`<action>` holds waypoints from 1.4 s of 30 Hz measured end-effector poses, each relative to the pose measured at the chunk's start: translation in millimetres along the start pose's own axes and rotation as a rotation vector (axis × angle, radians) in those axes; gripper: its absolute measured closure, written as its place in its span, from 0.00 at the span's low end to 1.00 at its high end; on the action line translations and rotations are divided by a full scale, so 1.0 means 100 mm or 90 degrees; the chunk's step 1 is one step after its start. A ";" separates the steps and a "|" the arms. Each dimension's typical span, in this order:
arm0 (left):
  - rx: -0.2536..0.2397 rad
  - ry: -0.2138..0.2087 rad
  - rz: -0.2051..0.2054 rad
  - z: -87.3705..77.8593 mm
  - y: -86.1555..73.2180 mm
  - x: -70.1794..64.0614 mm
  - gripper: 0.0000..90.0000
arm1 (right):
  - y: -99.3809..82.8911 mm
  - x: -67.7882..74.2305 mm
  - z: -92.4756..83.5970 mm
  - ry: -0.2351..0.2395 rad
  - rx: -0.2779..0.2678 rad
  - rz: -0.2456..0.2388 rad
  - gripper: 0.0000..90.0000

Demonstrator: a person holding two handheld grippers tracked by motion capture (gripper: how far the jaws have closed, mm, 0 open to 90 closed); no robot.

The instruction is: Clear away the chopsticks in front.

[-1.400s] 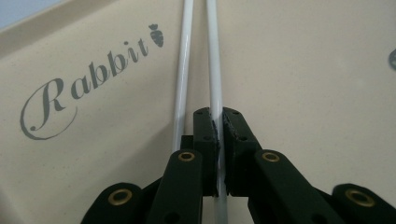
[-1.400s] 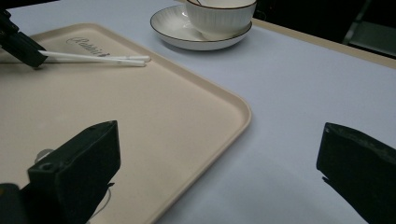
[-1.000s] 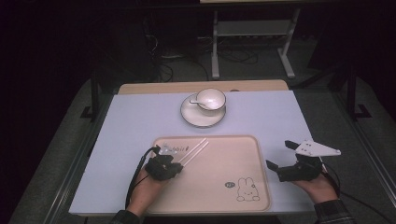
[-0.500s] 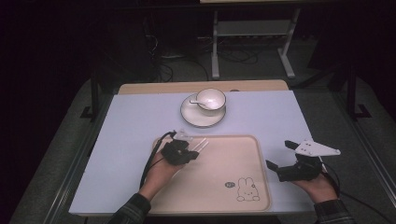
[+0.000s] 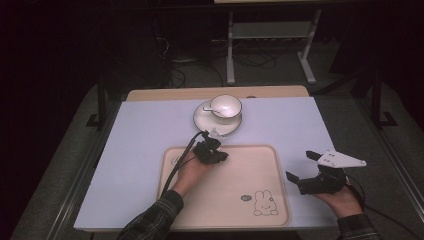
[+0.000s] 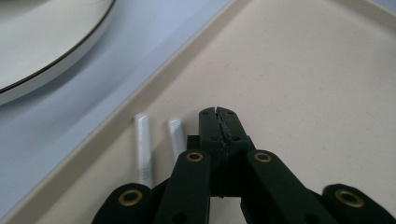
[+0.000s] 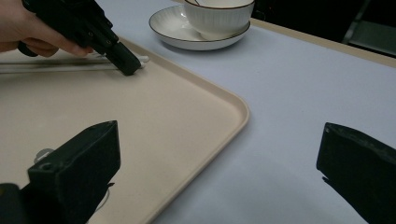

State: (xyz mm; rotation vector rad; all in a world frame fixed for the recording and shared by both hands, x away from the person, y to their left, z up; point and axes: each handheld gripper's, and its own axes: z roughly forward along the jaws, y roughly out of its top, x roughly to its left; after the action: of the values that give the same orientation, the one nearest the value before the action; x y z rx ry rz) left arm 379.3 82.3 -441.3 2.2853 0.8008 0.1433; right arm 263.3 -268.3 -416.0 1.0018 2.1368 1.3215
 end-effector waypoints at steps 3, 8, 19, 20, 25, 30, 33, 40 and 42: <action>-0.003 0.006 -0.014 -0.04 -0.03 0.07 1.00 | 0.00 0.00 0.00 -0.001 -0.002 0.000 0.00; -0.006 0.019 -0.031 -0.10 -0.09 0.18 1.00 | 0.00 0.00 0.00 -0.001 -0.002 -0.001 0.00; 0.014 0.020 -0.040 -0.29 -0.24 0.27 1.00 | 0.00 -0.01 -0.01 -0.002 -0.004 -0.001 0.00; 0.017 0.019 -0.042 -0.31 -0.26 0.27 0.99 | 0.00 -0.01 -0.01 -0.002 -0.005 0.000 0.00; 0.019 0.024 -0.053 -0.41 -0.35 0.31 0.99 | 0.01 -0.01 -0.01 -0.002 -0.004 -0.001 0.00; 0.022 0.025 -0.062 -0.50 -0.44 0.36 0.99 | 0.01 0.00 -0.01 -0.003 -0.005 0.000 0.00; 0.023 0.026 -0.068 -0.56 -0.51 0.38 0.99 | 0.01 0.00 -0.01 -0.003 -0.004 0.000 0.00; 0.025 0.027 -0.086 -0.72 -0.67 0.41 0.99 | 0.01 0.00 0.00 -0.003 -0.003 -0.002 0.00; 0.026 0.029 -0.090 -0.76 -0.71 0.42 0.99 | 0.01 0.00 0.00 -0.003 -0.002 -0.002 0.00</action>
State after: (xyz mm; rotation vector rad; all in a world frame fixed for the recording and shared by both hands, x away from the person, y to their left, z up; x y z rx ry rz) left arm 352.6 191.3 -436.0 2.2618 0.9930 0.1155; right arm 263.5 -268.1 -415.4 0.9990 2.1308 1.3197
